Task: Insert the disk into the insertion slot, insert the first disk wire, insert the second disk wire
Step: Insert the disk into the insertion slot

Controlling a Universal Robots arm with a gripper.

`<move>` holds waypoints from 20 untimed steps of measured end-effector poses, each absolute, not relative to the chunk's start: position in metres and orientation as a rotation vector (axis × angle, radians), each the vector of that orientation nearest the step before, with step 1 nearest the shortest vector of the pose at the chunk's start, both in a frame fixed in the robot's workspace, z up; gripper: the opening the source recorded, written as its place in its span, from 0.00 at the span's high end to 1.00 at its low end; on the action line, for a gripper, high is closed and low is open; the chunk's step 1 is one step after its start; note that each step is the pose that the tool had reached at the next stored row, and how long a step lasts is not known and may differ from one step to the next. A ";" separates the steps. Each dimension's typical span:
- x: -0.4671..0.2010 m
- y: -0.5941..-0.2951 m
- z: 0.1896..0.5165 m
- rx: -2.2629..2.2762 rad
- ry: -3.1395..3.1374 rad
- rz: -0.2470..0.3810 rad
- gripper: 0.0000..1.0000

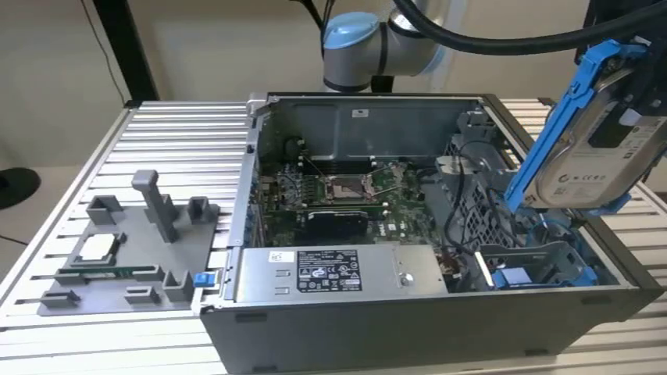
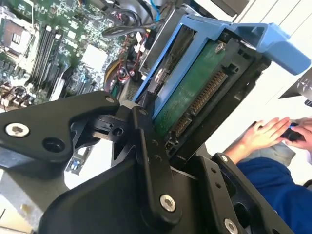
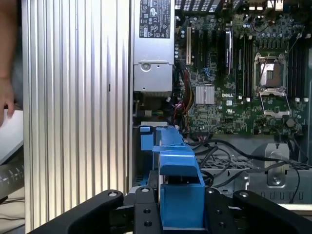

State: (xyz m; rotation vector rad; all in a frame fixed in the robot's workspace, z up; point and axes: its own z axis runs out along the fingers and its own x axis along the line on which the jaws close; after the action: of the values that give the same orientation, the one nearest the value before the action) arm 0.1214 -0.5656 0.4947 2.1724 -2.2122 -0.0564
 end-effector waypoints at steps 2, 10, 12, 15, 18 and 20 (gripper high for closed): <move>0.121 -0.566 0.494 2.172 -2.212 -0.056 1.00; 0.122 -0.574 0.489 2.172 -2.212 -0.057 1.00; 0.122 -0.574 0.487 2.171 -2.212 -0.057 1.00; 0.122 -0.574 0.482 2.171 -2.212 -0.057 1.00; 0.122 -0.574 0.477 2.170 -2.213 -0.057 1.00; 0.122 -0.574 0.475 2.169 -2.214 -0.058 1.00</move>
State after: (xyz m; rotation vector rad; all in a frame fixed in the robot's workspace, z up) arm 0.1215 -0.5737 0.4751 2.1691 -2.2141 -0.0577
